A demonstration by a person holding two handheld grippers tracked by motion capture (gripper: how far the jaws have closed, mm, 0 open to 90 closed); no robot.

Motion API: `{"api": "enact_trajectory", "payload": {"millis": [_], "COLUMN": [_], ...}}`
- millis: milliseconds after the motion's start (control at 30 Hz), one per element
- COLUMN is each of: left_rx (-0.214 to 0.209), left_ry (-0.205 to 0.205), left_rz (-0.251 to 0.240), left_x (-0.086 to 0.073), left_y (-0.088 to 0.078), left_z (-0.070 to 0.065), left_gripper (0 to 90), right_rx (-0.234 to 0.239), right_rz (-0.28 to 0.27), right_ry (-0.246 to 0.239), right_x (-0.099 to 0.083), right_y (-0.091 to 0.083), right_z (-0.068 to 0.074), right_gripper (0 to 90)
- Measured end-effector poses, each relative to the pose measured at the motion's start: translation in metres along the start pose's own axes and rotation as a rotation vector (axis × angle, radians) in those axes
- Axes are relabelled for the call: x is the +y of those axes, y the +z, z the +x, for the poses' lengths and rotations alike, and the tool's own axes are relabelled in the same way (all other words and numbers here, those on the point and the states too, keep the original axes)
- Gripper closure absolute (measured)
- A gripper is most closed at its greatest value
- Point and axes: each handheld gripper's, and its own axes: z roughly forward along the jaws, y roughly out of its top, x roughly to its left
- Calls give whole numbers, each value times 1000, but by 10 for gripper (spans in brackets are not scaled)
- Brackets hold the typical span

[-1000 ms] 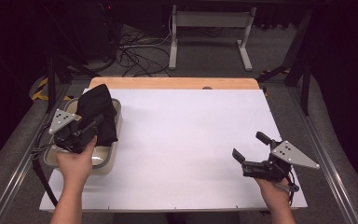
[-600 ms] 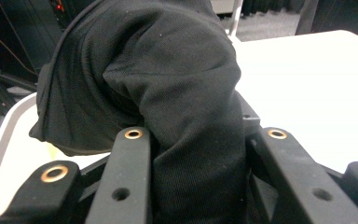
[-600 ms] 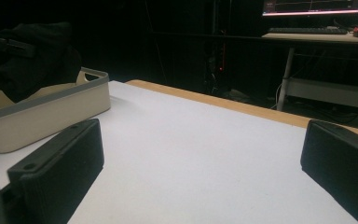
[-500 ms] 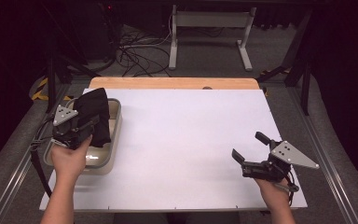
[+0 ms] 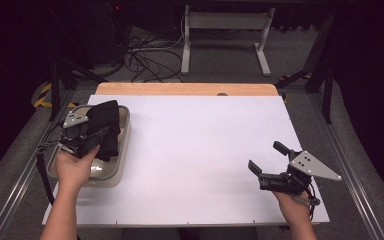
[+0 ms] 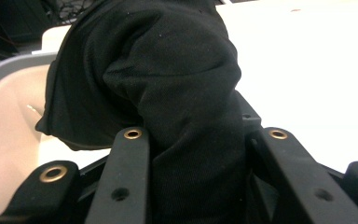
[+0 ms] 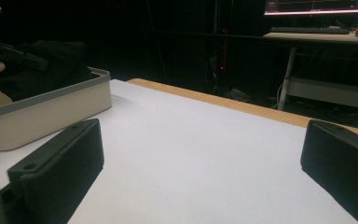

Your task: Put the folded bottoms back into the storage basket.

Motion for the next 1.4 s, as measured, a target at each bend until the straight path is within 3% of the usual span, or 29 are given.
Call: {"api": "enact_trajectory", "payload": {"millis": [133,433,533,733,867,1233,1400], "left_rx": [-5,3,13,4,37,38,48], "left_ry": [5,34,61,45,67,31,25], "left_rz": [23,130,167,218,266,337,345], "left_x": [1,2,2,2,1,1,1], "left_y": [4,16,20,25,30,37,39], "left_z": [2,4,4,6,5,8,9], "left_gripper": [683,682,681,680,679,677,675], "right_rx": [-3,0,-1,-1,-2,-1,-3], "right_rz": [-2,-2,-2,-1,2,10,13], "right_ry": [-1,-2,-2,-2,-2,-6,-3], "right_x": [0,0,0,0,0,-1,-1], "right_y": [0,0,0,0,1,1,1], "right_z": [0,1,1,1,2,2,2], "right_gripper": [0,0,0,0,0,1,0]}}
